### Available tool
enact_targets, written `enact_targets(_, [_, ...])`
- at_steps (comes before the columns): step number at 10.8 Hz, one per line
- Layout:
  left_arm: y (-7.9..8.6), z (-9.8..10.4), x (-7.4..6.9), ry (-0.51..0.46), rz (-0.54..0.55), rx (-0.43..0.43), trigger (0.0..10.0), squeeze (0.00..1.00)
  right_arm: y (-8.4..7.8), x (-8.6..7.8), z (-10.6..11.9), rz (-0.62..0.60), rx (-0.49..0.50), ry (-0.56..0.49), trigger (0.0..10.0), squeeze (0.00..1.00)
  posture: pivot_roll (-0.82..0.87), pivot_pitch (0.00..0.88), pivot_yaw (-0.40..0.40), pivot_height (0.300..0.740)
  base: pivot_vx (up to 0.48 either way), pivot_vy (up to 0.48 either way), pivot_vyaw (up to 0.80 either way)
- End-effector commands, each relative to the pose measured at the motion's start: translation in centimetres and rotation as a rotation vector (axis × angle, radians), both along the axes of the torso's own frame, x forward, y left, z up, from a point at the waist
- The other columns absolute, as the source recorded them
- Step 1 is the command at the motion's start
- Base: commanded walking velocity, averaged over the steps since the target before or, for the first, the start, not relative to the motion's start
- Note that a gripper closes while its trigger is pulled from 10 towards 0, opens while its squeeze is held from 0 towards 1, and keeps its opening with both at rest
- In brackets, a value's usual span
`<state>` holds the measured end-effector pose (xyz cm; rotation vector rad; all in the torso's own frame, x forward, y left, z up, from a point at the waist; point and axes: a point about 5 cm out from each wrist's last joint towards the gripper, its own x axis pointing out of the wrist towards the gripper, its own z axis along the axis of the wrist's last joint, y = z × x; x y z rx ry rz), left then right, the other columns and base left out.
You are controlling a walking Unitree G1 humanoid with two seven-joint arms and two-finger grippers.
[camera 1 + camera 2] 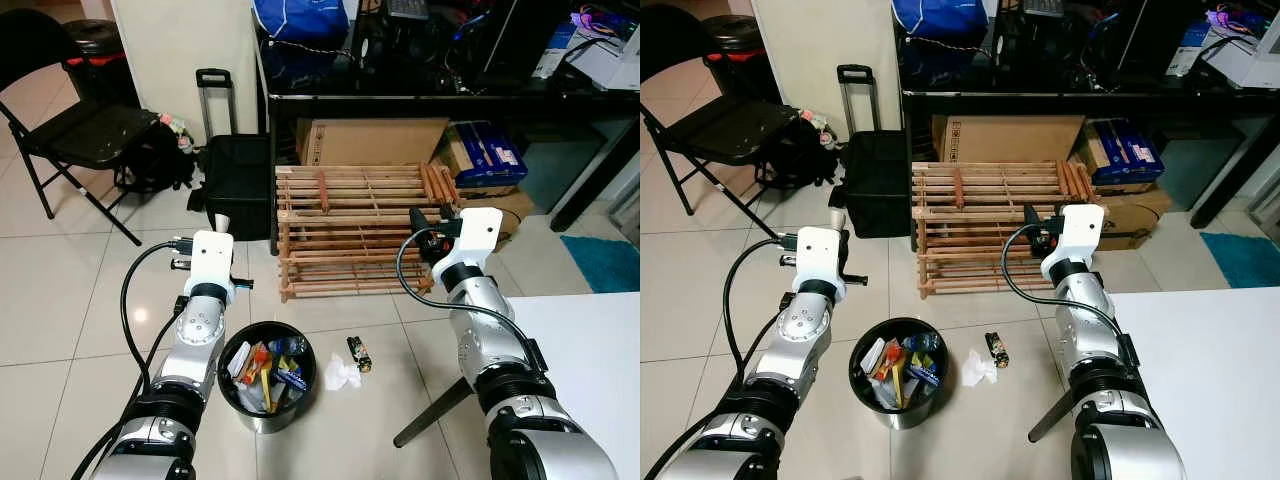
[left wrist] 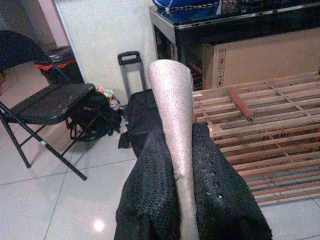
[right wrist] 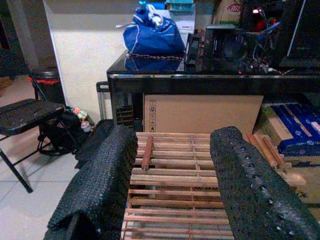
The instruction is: Picking trash to rubbish bin
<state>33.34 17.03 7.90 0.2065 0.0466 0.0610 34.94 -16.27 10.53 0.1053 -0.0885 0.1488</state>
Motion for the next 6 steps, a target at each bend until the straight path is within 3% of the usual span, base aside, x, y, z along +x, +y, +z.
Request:
enact_targets(1, [-0.48, 0.13, -0.01, -0.002, -0.016, -0.007, 10.0, 0.00, -0.32, -0.01, 0.09, -0.013, 0.010, 0.004, 10.0, 0.00, 0.02, 0.018, -0.063, 0.740, 0.266, 0.000, -0.70])
enact_targets(3, [-0.60, 0.12, -0.03, 0.003, -0.021, -0.010, 10.0, 0.00, -0.12, -0.04, -0.01, -0.013, 0.009, 0.009, 10.0, 0.00, 0.02, 0.019, -0.062, 0.740, 0.270, 0.000, -0.80])
enact_targets(6, [-0.79, 0.19, -0.01, 0.003, -0.030, -0.009, 10.0, 0.00, 0.33, -0.15, -0.17, -0.006, 0.014, 0.011, 10.0, 0.00, 0.02, 0.019, -0.060, 0.740, 0.280, 0.000, 0.00])
